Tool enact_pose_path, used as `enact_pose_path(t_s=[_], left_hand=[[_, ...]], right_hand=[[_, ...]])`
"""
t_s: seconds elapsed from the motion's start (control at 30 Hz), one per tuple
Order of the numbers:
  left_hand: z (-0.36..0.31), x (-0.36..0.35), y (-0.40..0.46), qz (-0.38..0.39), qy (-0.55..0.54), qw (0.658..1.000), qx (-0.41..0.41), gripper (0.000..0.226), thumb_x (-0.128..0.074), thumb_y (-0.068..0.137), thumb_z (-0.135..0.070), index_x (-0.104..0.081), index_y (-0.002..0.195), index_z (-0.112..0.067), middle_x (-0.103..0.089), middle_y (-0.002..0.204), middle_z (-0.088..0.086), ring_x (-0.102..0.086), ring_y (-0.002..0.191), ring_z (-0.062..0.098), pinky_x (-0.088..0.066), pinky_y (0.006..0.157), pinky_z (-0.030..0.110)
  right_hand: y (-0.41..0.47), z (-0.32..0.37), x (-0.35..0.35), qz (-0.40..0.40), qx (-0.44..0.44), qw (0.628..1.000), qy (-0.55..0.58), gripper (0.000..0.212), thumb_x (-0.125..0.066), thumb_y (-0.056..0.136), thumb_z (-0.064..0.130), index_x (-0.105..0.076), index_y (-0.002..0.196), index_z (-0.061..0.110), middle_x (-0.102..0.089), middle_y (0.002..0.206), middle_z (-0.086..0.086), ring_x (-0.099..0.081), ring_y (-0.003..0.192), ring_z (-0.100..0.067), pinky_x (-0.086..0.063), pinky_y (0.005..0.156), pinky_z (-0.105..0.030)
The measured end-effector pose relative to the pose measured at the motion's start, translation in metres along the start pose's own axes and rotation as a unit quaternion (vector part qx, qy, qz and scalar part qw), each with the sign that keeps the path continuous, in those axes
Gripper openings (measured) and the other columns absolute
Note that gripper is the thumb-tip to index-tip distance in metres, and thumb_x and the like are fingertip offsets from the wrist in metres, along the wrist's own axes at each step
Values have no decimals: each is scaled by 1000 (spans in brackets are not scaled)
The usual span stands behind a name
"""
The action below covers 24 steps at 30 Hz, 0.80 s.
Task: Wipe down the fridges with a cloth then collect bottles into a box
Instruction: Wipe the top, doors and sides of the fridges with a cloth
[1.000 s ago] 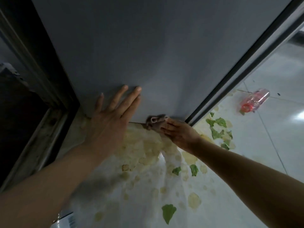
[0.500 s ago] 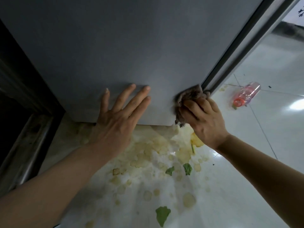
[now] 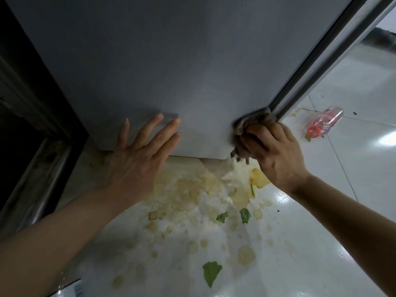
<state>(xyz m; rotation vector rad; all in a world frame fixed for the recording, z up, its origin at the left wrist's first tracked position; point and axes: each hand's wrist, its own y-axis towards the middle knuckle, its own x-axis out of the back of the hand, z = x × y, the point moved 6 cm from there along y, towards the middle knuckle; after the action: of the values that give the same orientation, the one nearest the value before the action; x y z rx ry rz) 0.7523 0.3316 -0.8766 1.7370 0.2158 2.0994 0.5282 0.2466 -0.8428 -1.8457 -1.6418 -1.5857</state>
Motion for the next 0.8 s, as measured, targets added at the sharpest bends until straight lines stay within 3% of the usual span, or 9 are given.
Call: enact_pose_path(t_s=[0.1,0.23,0.3,0.4,0.5,0.6,0.73,0.8], left_hand=[[9,-9,-6,38,9,999,4,86,-65,62,-1,-36,142,-11,-19,157,2,-19,143,28,-9,106,62],[15,-9,-9,51,-4,999,-12,81,-58,63,1,-37,141,-8,-18,157,4,-16,144,28,-15,105,63],[19,-6,-10,64,-17,998,-21,79,-58,61,2,-41,138,-6,-21,156,5,-18,143,26,-20,103,64],[31,-1,-20,98,-33,995,2,77,-64,60,0,-46,135,-7,-29,153,5,-26,141,26,-24,102,63],[53,2,-39,121,-49,990,56,76,-73,60,0,-50,132,-6,-36,149,9,-34,137,29,-24,102,62],[79,5,-58,127,-82,982,111,71,-70,62,-1,-51,130,-5,-40,146,11,-36,134,31,-23,103,60],[109,6,-73,112,-101,973,174,75,-70,58,-1,-48,130,-2,-46,136,17,-39,120,35,-31,98,58],[119,3,-76,110,-110,970,186,80,-69,59,-2,-44,135,-4,-43,139,15,-39,121,33,-30,99,55]], right_hand=[[-2,8,-13,16,3,1000,-12,27,-61,87,5,-65,113,9,-59,110,-11,-46,103,-30,-38,91,-40],[-19,40,-45,182,62,980,-43,37,-64,74,10,-71,110,12,-66,110,-7,-60,108,-31,-48,95,-40],[-14,49,-51,241,22,969,-36,38,-66,72,12,-71,110,15,-66,113,-4,-61,109,-28,-47,97,-37],[-12,58,-55,332,-67,940,26,42,-55,87,11,-59,128,13,-55,126,-7,-44,124,-32,-32,110,-40],[-3,69,-40,299,-139,937,118,37,-56,81,6,-66,116,10,-59,116,-10,-49,114,-33,-47,97,-42],[23,102,-18,211,-77,961,158,37,-45,75,8,-71,101,7,-65,102,-10,-59,98,-33,-54,78,-38],[76,166,-19,151,77,979,115,27,-57,78,11,-73,100,11,-69,101,-5,-63,100,-28,-50,91,-33],[105,196,-28,152,110,975,119,33,-45,86,12,-73,103,13,-69,106,-4,-63,105,-27,-50,95,-34]])
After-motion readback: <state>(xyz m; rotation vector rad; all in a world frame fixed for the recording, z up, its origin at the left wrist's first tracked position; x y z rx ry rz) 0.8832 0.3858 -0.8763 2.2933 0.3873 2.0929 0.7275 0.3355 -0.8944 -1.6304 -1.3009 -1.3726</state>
